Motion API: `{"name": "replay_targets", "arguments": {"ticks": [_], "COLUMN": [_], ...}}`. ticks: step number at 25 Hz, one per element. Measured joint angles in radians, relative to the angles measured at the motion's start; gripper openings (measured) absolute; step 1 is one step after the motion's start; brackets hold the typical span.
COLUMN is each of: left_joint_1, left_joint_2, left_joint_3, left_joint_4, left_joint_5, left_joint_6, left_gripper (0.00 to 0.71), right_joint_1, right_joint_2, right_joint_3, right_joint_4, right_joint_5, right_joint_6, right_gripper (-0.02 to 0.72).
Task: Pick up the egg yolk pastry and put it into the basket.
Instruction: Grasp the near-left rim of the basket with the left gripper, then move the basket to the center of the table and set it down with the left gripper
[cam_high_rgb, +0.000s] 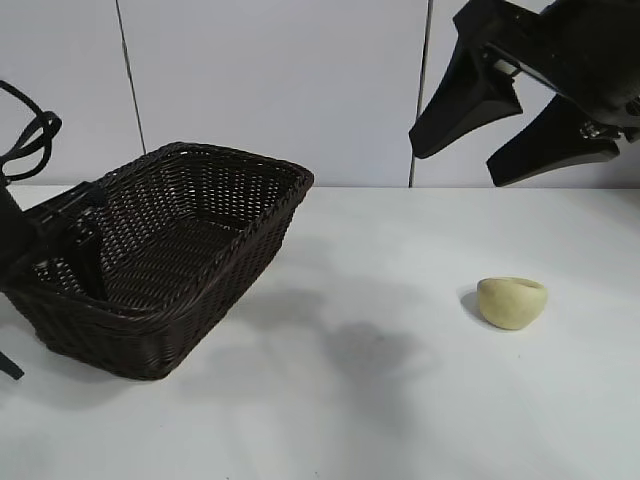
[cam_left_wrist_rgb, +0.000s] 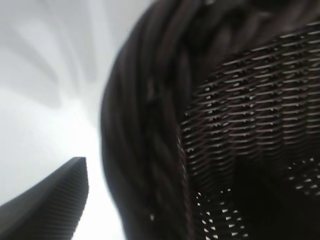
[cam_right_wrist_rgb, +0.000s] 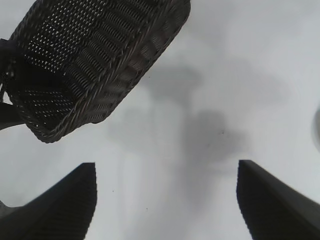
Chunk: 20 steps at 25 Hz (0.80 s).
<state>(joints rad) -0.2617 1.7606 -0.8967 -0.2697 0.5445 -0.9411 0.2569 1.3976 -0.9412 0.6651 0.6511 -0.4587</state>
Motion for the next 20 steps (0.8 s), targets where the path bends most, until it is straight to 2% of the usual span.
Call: {"name": "replay_targets", "arguments": {"ticks": [5, 7, 13, 20], "left_joint_1": [0.000, 0.000, 0.000, 0.003], "left_joint_2": [0.000, 0.000, -0.001, -0.029], "left_joint_3": [0.000, 0.000, -0.001, -0.066], "left_joint_4": [-0.006, -0.011, -0.014, -0.004], "left_joint_5": [-0.006, -0.025, -0.017, 0.074], "left_joint_6": [-0.041, -0.053, -0.052, -0.021], "left_gripper": [0.140, 0.100, 0.100, 0.100], "right_joint_1": [0.000, 0.000, 0.000, 0.000], "right_joint_2": [0.000, 0.000, 0.000, 0.000], "right_joint_3": [0.000, 0.000, -0.001, -0.002], "right_joint_4": [0.000, 0.000, 0.000, 0.000], "right_joint_5": [0.001, 0.001, 0.001, 0.001], "right_joint_6": [0.000, 0.000, 0.000, 0.000], "right_gripper": [0.555, 0.555, 0.555, 0.555]}}
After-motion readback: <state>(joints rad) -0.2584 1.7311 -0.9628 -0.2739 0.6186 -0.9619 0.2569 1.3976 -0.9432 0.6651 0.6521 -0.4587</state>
